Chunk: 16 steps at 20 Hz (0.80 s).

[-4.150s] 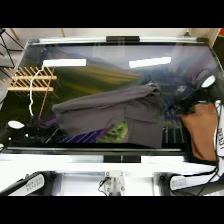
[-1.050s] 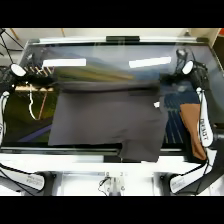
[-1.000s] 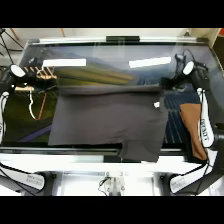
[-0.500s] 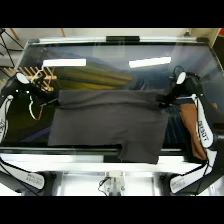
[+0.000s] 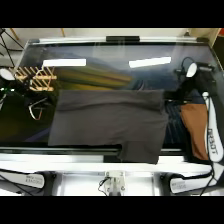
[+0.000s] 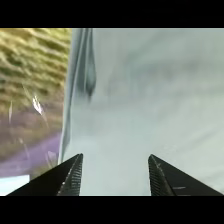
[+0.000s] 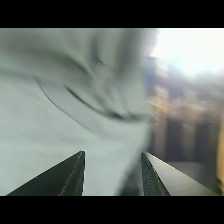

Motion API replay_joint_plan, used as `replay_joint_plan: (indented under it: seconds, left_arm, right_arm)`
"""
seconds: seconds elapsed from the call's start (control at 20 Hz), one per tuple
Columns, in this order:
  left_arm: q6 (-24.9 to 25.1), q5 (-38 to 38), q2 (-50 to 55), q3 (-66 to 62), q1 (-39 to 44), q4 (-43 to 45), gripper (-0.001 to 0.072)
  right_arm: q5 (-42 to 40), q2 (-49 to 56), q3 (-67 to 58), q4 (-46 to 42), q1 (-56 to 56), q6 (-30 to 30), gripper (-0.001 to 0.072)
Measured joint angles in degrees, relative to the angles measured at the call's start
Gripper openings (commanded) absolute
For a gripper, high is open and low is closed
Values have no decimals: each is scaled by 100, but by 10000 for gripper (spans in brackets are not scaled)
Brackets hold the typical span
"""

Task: Fold the shirts.

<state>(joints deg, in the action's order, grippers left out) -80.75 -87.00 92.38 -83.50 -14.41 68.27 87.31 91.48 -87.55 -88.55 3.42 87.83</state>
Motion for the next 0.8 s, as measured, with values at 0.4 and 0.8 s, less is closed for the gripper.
replay_joint_plan:
  seconds: [0.4, 0.8]
  left_arm:
    - [756, 431, -2140, 3123, -1239, 33, 502]
    - [1388, 933, -2151, 4212, -1757, -74, 503]
  right_arm:
    - [599, -938, 105, -146, 0, -70, 478]
    - [793, -1082, 122, 79, 0, -149, 478]
